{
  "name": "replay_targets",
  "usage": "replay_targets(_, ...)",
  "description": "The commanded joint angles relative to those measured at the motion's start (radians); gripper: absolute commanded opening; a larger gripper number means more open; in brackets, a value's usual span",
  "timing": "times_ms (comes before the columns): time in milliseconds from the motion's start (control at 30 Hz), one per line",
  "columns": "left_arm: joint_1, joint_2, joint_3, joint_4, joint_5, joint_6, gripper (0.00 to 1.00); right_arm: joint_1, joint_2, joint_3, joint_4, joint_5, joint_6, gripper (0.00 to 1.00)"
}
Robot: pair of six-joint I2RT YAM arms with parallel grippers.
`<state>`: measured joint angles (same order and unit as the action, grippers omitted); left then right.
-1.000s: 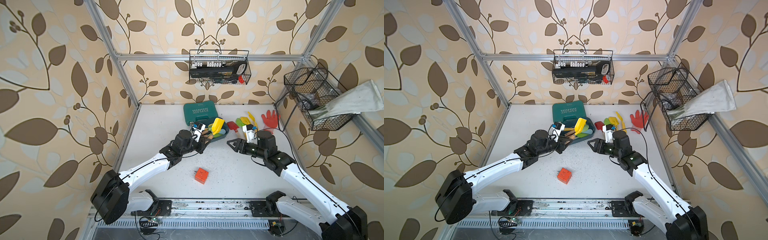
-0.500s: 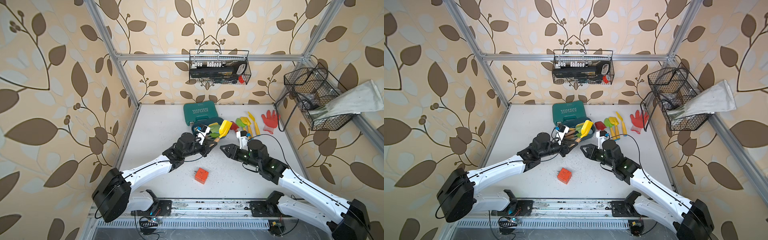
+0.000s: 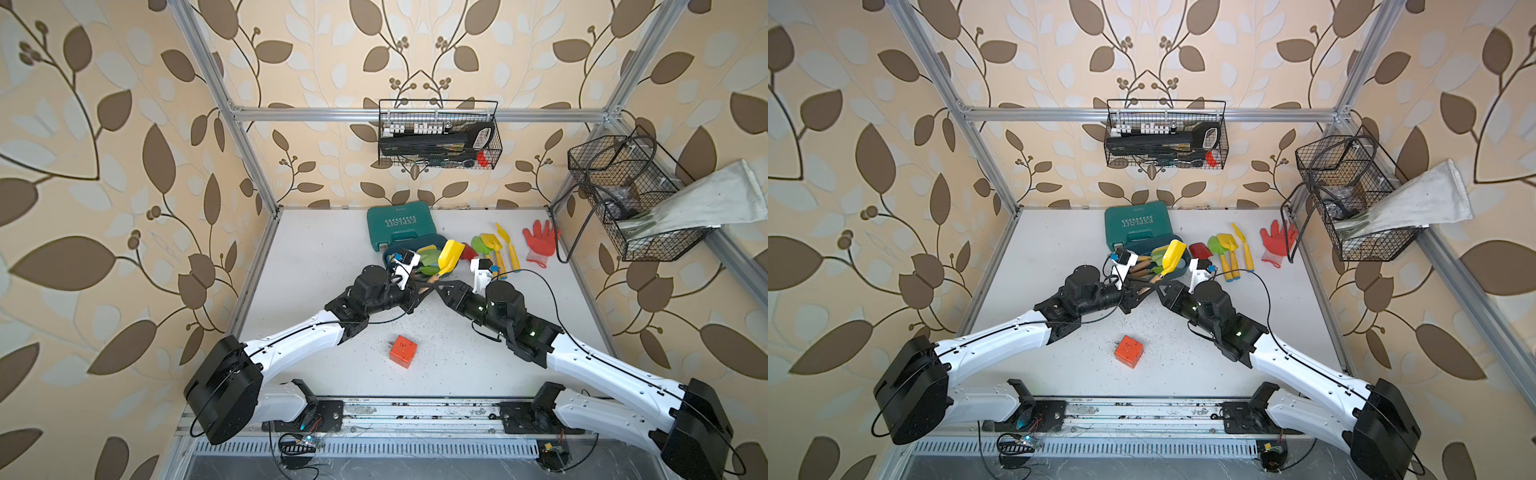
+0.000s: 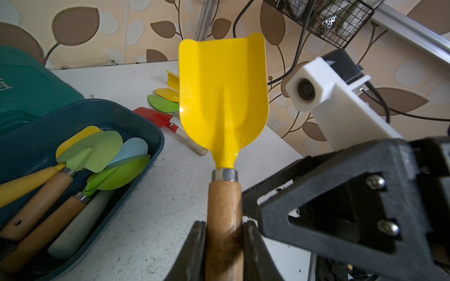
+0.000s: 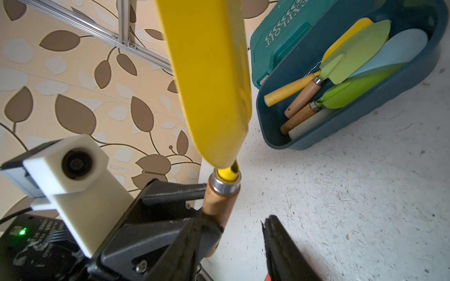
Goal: Take the shovel out of the storage box
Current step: Pick up the shovel from the storage box.
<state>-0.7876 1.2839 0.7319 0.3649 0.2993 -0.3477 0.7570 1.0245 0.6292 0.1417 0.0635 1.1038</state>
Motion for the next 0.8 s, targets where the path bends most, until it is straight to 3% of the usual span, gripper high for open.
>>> replay_targets(0,-0.012,-0.015,-0.006,0.068,0.035,-0.013,0.00,0.008,0.005,-0.010,0.076,0.055,0.022,0.46)
replay_targets(533,-0.021,-0.031,-0.022,0.109,0.081,-0.017,0.00,0.026,0.066,-0.019,0.156,0.086,0.075,0.44)
replay_targets(767,-0.024,-0.025,-0.008,0.079,0.103,-0.005,0.00,0.029,0.060,-0.013,0.144,0.103,0.059,0.29)
